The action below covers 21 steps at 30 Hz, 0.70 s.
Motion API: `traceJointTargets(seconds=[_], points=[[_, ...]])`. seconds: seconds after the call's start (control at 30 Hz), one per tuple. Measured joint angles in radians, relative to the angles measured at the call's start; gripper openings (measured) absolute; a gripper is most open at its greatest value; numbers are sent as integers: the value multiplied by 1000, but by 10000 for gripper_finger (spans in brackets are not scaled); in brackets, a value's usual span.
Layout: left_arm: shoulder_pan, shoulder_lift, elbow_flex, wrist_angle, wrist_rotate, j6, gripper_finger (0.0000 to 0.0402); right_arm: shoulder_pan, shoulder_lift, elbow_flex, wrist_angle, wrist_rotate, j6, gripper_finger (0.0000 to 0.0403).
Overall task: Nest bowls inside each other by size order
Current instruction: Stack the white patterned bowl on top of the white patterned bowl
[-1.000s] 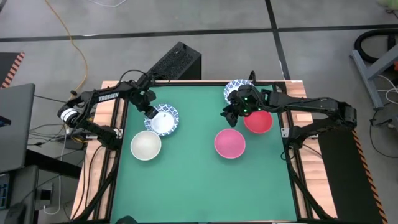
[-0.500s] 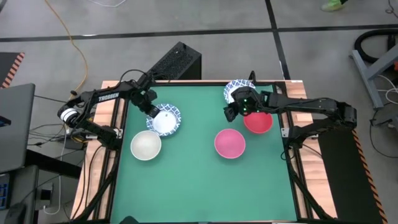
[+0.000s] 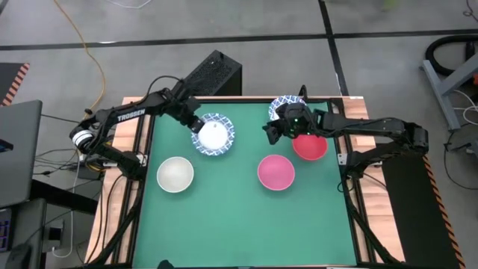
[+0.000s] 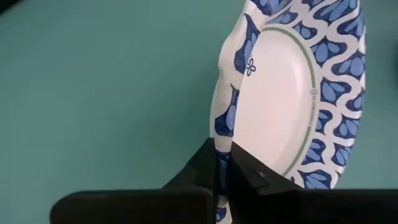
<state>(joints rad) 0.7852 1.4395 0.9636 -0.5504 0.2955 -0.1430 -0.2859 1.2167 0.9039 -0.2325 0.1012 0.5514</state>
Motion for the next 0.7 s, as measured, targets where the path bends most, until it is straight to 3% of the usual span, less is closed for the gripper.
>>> traceJointTargets(seconds=[0.23,0.43,0.6,0.7], points=[[-46,0,84,7,62,-42,2,-13,3,0,70,-74,-6,175],[-66,0,132,30,143,-72,2,-44,83,-1,155,-142,-18,178],[-73,-1,140,42,144,-71,2,-52,179,-1,331,-272,-28,199],[-72,-1,140,41,143,-55,2,-53,208,-1,392,-294,-51,217]])
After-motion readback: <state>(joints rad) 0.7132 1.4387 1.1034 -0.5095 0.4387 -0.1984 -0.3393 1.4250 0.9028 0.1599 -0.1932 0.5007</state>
